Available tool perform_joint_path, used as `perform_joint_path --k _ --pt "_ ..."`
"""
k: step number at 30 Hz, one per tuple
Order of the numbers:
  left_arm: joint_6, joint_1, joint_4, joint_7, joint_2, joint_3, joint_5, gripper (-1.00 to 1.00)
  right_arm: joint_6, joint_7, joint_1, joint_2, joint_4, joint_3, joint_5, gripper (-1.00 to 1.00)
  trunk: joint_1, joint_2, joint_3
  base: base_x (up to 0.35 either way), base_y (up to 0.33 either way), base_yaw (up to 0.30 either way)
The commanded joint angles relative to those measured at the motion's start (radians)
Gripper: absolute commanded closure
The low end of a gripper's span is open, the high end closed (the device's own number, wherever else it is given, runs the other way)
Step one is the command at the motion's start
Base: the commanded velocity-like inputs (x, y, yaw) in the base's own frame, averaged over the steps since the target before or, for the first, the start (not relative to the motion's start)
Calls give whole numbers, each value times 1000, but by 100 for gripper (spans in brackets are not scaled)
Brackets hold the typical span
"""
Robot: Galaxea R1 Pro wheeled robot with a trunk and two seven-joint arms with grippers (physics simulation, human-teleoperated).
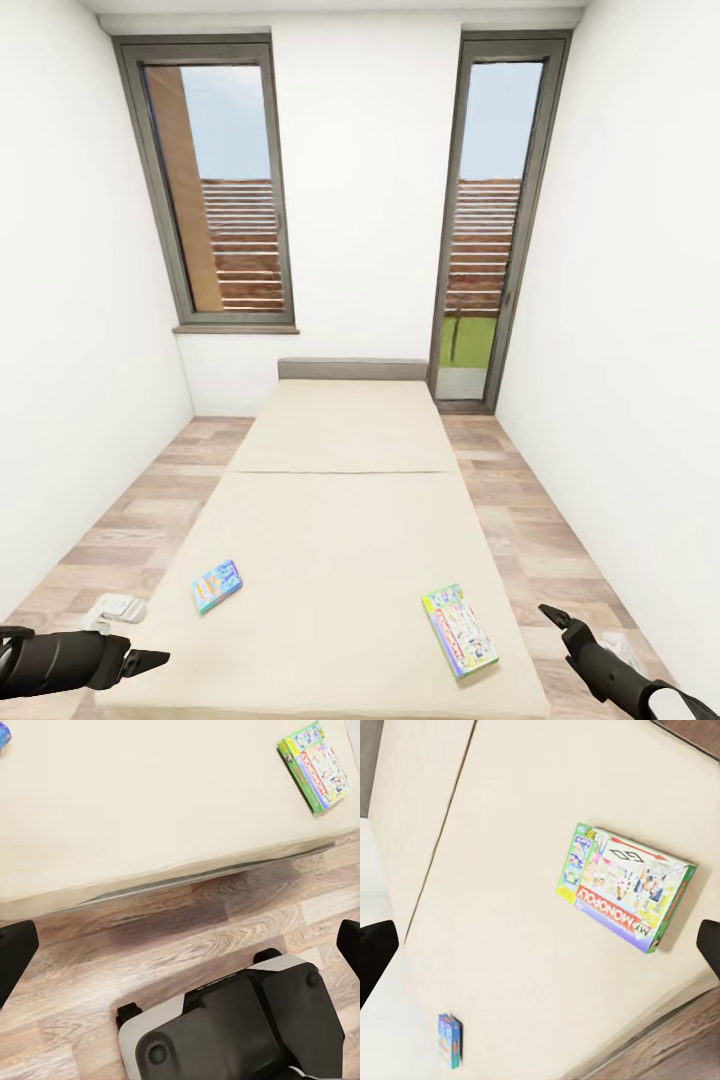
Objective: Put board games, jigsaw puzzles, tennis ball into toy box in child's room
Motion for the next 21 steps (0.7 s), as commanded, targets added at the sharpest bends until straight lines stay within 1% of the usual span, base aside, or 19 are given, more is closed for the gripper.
perform_joint_path --k 1,5,13,21 --pt "8 0 0 -3 0 1 1 -100 8 1 0 1 0 -5 -4 -100 0 -1 0 33 40 0" --pt "8 0 0 -3 0 1 1 -100 8 1 0 3 0 -4 -3 -100 0 -1 0 36 36 0" --pt "8 0 0 -2 0 1 1 -100 8 1 0 4 0 -2 -3 -100 0 -1 0 127 98 0" --pt "8 0 0 -1 0 1 1 -100 8 1 0 4 0 3 -3 -100 0 -1 0 29 22 0"
